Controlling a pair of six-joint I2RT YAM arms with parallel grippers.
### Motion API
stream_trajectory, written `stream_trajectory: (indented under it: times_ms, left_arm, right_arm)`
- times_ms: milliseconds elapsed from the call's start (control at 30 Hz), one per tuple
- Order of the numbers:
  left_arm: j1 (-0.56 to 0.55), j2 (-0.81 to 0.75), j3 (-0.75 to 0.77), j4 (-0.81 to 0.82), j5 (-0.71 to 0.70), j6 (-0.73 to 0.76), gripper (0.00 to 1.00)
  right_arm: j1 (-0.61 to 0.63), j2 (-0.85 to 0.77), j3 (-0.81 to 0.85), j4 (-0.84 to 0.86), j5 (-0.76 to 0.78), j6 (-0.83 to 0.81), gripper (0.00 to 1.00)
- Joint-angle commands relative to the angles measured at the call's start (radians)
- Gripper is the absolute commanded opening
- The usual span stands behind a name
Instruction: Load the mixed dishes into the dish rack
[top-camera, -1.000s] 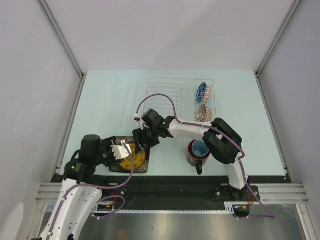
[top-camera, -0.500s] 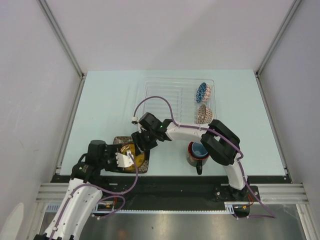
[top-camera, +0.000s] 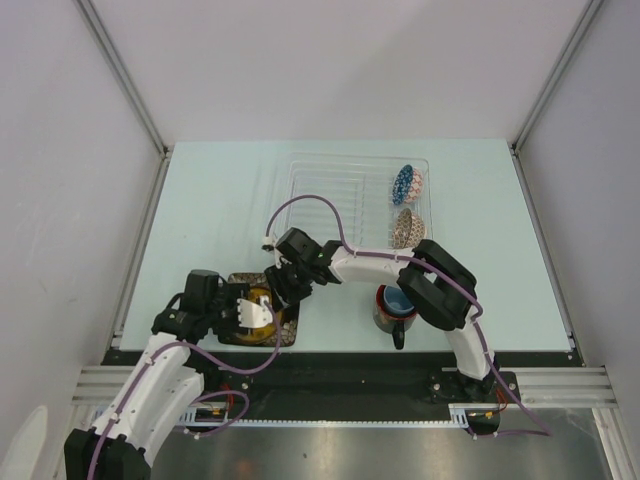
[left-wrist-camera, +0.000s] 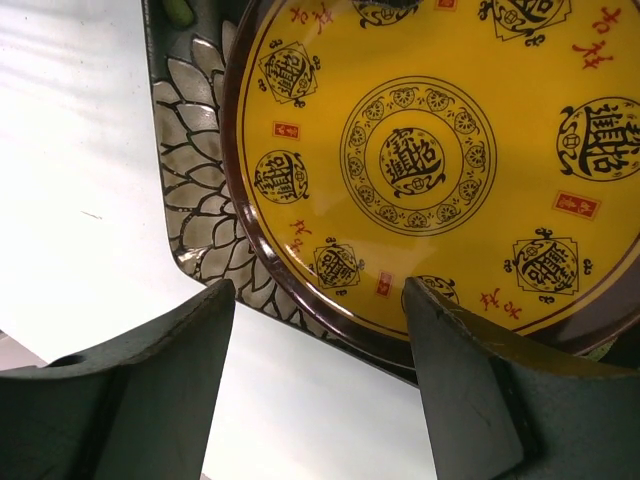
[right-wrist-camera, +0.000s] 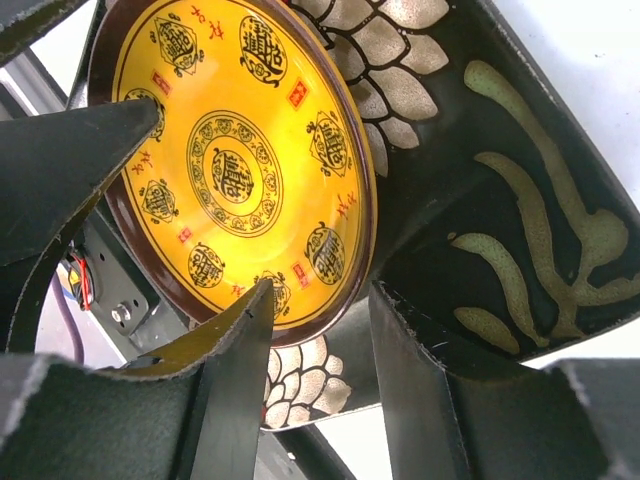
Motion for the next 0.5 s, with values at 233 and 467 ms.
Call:
stream_trajectory:
  times_ms: [233,467]
  left_arm:
    - [0.01,-0.019,-0.01,-0.04,0.048,0.044,0.74]
    - [0.01,-0.032,-0.019,-0.043,0.056,0.041,0.73]
  right_arm:
    - [-0.014,0.072,0.052,0.041,-0.095,0.054,0.44]
    - [0.0,0.123,0.118,-0.008,-0.091,0.047,0.05]
